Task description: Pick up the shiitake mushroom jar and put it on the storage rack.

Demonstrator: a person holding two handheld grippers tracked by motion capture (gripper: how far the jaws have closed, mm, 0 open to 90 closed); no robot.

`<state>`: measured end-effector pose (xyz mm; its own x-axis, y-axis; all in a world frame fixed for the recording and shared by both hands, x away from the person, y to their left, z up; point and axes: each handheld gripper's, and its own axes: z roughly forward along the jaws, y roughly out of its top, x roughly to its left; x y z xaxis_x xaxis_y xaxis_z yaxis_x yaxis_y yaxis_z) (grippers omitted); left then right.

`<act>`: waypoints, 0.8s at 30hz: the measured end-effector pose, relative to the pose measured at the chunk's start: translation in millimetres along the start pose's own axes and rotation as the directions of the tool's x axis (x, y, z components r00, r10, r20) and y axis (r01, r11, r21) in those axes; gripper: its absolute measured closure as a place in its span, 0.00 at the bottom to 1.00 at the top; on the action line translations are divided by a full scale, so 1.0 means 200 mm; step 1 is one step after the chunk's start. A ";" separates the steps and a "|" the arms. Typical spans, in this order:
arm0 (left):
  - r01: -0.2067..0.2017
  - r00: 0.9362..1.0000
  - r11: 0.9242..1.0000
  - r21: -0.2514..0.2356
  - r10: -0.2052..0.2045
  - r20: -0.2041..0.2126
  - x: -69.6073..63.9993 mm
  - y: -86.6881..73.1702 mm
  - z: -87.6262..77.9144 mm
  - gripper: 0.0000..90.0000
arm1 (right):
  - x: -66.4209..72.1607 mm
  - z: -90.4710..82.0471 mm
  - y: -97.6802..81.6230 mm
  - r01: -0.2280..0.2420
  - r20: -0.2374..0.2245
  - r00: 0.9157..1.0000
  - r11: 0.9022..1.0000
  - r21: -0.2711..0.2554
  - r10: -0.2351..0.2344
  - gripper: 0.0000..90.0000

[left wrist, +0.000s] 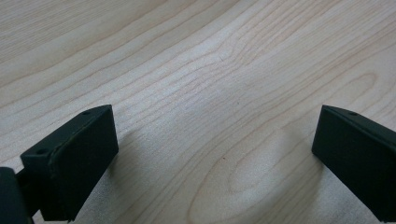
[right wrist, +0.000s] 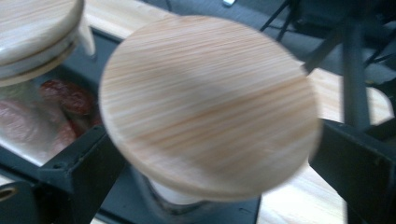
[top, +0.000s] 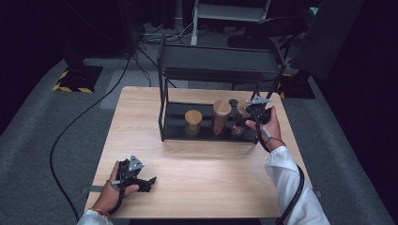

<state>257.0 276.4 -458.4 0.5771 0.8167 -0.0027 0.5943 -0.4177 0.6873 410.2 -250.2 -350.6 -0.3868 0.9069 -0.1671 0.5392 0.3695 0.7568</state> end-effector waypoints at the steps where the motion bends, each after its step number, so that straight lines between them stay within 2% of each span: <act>1: 0.000 1.000 1.000 0.000 0.000 0.000 0.00 0.00 0.00 0.00 | -0.01 -0.01 -0.01 -0.005 -0.005 1.000 1.000 -0.005 0.005 0.04; 5: 0.000 1.000 1.000 0.000 0.000 0.000 0.00 0.00 0.00 0.00 | -0.02 -0.03 -0.03 -0.001 -0.015 1.000 1.000 -0.021 0.000 0.04; 12: 0.000 1.000 1.000 0.000 0.000 0.000 0.00 0.00 0.00 0.00 | -0.02 -0.07 -0.08 0.020 -0.007 1.000 0.999 -0.039 -0.020 0.03; 24: 0.000 1.000 1.000 0.000 0.000 0.000 0.00 0.00 0.00 0.00 | 0.01 -0.17 -0.17 0.051 0.001 0.999 0.995 -0.091 -0.051 0.03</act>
<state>256.9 276.4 -458.4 0.5770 0.8167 -0.0030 0.5944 -0.4174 0.6874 365.9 -267.4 -354.8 -0.4133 0.8869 -0.2064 0.4487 0.3956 0.8013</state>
